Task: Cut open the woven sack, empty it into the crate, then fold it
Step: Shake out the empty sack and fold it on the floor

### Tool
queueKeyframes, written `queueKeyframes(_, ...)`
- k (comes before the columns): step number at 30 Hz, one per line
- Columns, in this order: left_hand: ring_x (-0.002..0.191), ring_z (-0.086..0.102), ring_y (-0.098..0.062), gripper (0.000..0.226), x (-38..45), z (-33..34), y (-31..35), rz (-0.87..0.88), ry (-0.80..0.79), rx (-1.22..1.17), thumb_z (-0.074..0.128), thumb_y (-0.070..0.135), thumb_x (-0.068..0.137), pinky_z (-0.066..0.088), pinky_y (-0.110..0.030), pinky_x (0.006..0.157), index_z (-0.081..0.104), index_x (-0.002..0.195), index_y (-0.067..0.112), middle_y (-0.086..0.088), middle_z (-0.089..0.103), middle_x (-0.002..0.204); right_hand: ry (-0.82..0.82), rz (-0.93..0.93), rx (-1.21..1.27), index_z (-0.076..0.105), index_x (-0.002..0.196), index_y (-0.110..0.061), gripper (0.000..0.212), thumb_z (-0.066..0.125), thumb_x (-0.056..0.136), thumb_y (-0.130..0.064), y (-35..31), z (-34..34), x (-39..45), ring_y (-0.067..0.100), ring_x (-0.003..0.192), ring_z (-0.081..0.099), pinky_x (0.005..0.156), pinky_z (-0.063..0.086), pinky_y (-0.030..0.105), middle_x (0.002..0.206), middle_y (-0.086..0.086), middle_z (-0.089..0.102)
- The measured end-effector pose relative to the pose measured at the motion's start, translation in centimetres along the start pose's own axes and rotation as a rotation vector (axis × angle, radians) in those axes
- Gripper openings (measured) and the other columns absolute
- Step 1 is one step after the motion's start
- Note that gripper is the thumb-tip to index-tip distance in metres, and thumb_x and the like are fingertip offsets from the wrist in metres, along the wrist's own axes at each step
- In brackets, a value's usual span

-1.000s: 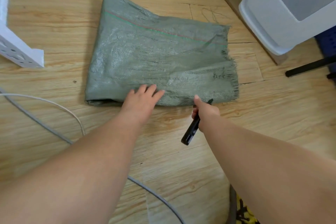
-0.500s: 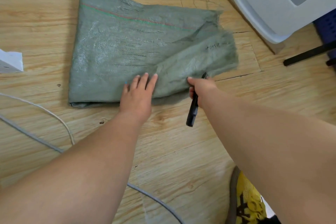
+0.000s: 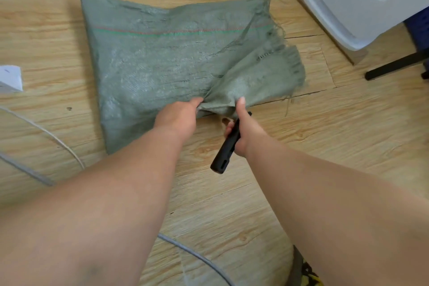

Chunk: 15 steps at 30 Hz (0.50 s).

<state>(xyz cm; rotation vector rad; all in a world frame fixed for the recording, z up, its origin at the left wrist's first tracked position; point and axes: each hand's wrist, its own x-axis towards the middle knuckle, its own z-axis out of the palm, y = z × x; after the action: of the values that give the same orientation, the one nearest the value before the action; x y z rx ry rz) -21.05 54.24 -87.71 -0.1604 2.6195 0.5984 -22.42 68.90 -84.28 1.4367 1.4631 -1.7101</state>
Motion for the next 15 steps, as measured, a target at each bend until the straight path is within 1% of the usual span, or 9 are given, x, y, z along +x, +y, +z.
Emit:
queueKeyframes(2, 0.071, 0.049, -0.023, 0.059, -0.6, 0.1, -0.1, 0.007, -0.018, -0.059, 0.032, 0.005, 0.099, 0.036, -0.030, 0.056, 0.031, 0.145, 0.042, -0.006, 0.056, 0.094, -0.077, -0.023, 0.150, 0.057, 0.083, -0.017, 0.044, 0.078, 0.073, -0.054, -0.7, -0.3, -0.3, 0.007, 0.045, 0.040, 0.043, 0.041, 0.017, 0.063, -0.004, 0.046)
queueKeyframes(3, 0.069, 0.048, -0.022, 0.056, -0.8, 0.1, -0.3, 0.022, -0.021, -0.061, 0.033, 0.007, 0.100, 0.036, -0.030, 0.055, 0.033, 0.144, 0.041, -0.003, 0.052, 0.088, -0.078, -0.045, 0.210, 0.057, 0.083, -0.017, 0.041, 0.080, 0.073, -0.050, -1.3, -0.4, -0.5, 0.007, 0.044, 0.039, 0.042, 0.040, 0.017, 0.061, -0.005, 0.044)
queueKeyframes(4, 0.071, 0.049, -0.022, 0.052, -0.9, 0.0, -0.3, 0.041, -0.029, -0.041, 0.033, 0.009, 0.101, 0.037, -0.030, 0.057, 0.036, 0.144, 0.038, -0.002, 0.050, 0.086, -0.059, -0.071, 0.253, 0.058, 0.083, -0.017, 0.039, 0.081, 0.073, -0.047, -1.9, -0.6, -0.5, 0.007, 0.045, 0.039, 0.043, 0.041, 0.018, 0.061, -0.006, 0.043)
queueKeyframes(6, 0.077, 0.051, -0.023, 0.042, -0.9, -0.2, -0.3, 0.082, -0.075, 0.032, 0.034, 0.014, 0.102, 0.039, -0.031, 0.061, 0.042, 0.140, 0.030, -0.004, 0.053, 0.090, -0.035, -0.112, 0.310, 0.061, 0.085, -0.016, 0.038, 0.082, 0.072, -0.045, -3.3, -0.8, -1.1, 0.007, 0.047, 0.039, 0.047, 0.044, 0.019, 0.062, -0.005, 0.042)
queueKeyframes(8, 0.087, 0.054, -0.025, 0.034, -1.0, -0.3, -0.2, 0.114, -0.126, 0.113, 0.034, 0.018, 0.103, 0.044, -0.033, 0.067, 0.046, 0.134, 0.024, -0.006, 0.057, 0.101, -0.075, -0.128, 0.384, 0.063, 0.089, -0.016, 0.040, 0.083, 0.071, -0.045, -4.1, -1.2, -1.7, 0.007, 0.048, 0.039, 0.050, 0.045, 0.019, 0.063, -0.005, 0.044)
queueKeyframes(10, 0.102, 0.056, -0.027, 0.038, -1.1, 0.0, -0.2, 0.137, -0.165, 0.177, 0.035, 0.016, 0.101, 0.048, -0.036, 0.077, 0.044, 0.137, 0.023, -0.007, 0.056, 0.117, -0.114, -0.128, 0.431, 0.063, 0.085, -0.015, 0.035, 0.083, 0.073, -0.040, -4.2, -1.9, -1.9, 0.007, 0.046, 0.039, 0.050, 0.044, 0.018, 0.065, -0.005, 0.049)
queueKeyframes(11, 0.110, 0.055, -0.028, 0.043, -1.2, 0.2, -0.3, 0.135, -0.205, 0.197, 0.036, 0.016, 0.100, 0.049, -0.037, 0.081, 0.040, 0.142, 0.025, -0.007, 0.052, 0.126, -0.100, -0.136, 0.401, 0.063, 0.083, -0.015, 0.030, 0.083, 0.074, -0.036, -4.0, -2.2, -1.9, 0.006, 0.046, 0.040, 0.050, 0.044, 0.017, 0.066, -0.005, 0.052)
queueKeyframes(13, 0.126, 0.047, -0.030, 0.056, -1.3, 0.5, -0.1, 0.104, -0.305, 0.203, 0.044, 0.026, 0.098, 0.048, -0.042, 0.095, 0.025, 0.150, 0.033, -0.006, 0.040, 0.143, 0.021, -0.195, 0.232, 0.063, 0.089, -0.016, 0.023, 0.081, 0.078, -0.027, -3.6, -2.9, -1.8, 0.006, 0.045, 0.040, 0.050, 0.043, 0.019, 0.066, -0.004, 0.054)
queueKeyframes(15, 0.138, 0.034, -0.032, 0.084, -1.7, 0.5, 0.6, 0.027, -0.346, 0.075, 0.060, 0.042, 0.089, 0.038, -0.050, 0.107, 0.007, 0.153, 0.036, -0.008, 0.026, 0.155, 0.159, -0.306, 0.070, 0.060, 0.094, -0.017, 0.021, 0.076, 0.081, -0.021, -3.3, -3.3, -1.8, 0.009, 0.046, 0.041, 0.052, 0.043, 0.023, 0.063, -0.003, 0.051)
